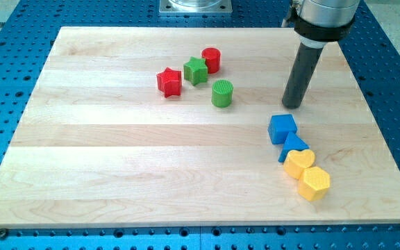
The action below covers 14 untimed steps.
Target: Place the red blocks and green blocks in a vertical line
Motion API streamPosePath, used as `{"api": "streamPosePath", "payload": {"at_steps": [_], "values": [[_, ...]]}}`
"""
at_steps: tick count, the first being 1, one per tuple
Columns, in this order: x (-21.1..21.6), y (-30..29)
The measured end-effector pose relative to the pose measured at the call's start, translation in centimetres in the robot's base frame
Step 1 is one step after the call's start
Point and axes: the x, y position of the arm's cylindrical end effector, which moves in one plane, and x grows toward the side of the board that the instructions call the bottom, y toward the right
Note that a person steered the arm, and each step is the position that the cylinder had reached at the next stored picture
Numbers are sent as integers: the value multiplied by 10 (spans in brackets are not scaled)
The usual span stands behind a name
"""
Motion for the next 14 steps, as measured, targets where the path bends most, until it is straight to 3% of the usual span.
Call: {"api": "streamPosePath", "payload": {"at_steps": [1, 3, 6, 7, 8, 12, 13, 14], "values": [[2, -59], [-66, -65], [-121, -162], [-121, -131], [-88, -120], [-80, -163], [-59, -134], [-11, -192]]}}
